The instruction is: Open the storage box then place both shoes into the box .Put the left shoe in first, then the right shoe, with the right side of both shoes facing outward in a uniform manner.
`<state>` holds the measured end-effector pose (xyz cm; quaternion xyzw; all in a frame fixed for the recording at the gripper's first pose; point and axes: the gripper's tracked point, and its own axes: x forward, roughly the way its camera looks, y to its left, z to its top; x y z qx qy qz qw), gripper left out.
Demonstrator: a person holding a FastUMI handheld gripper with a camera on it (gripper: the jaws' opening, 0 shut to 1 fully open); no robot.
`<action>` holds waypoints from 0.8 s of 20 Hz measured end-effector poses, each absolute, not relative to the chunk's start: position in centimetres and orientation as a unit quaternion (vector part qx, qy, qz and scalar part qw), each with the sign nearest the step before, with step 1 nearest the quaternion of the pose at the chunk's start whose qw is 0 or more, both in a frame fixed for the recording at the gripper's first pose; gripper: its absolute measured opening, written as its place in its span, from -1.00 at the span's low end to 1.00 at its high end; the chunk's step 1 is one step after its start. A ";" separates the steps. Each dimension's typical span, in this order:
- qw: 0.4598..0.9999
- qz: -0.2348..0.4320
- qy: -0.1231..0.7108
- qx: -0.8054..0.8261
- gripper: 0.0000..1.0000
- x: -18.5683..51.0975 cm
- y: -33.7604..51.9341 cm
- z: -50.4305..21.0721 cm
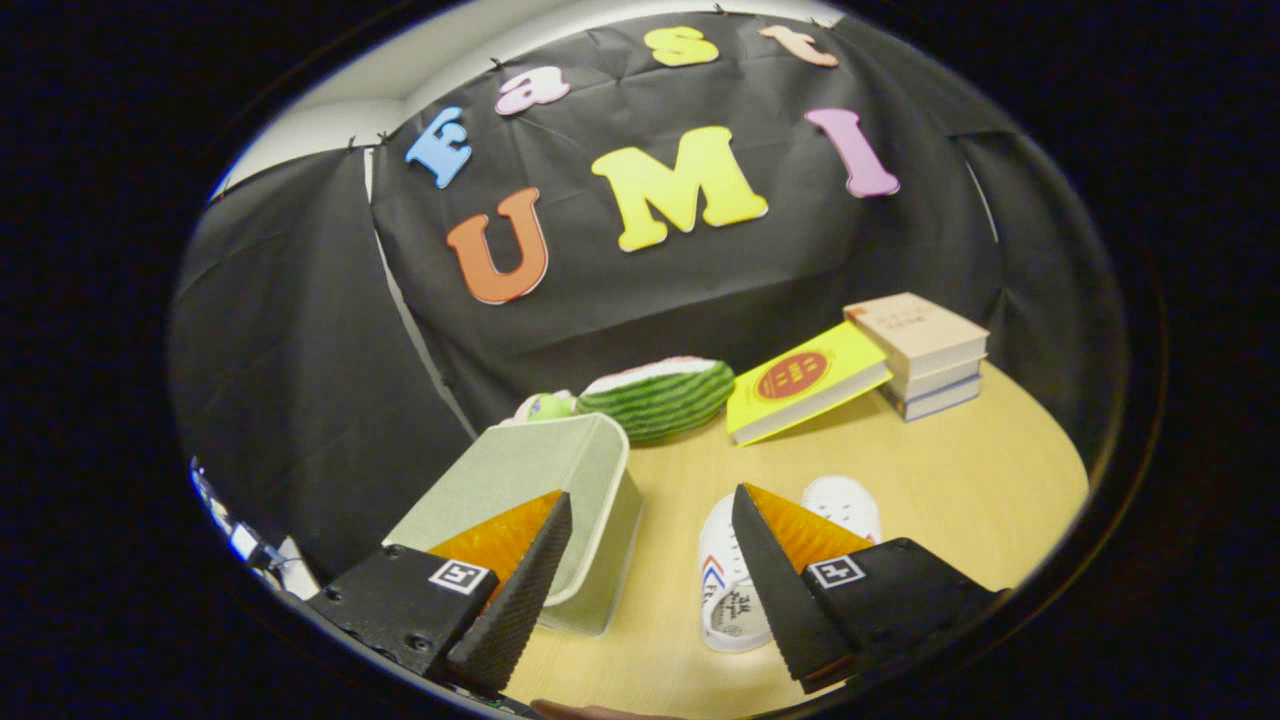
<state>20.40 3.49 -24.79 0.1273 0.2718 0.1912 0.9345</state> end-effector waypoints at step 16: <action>0.697 0.362 0.486 0.384 0.95 26.0 8.0 -31.8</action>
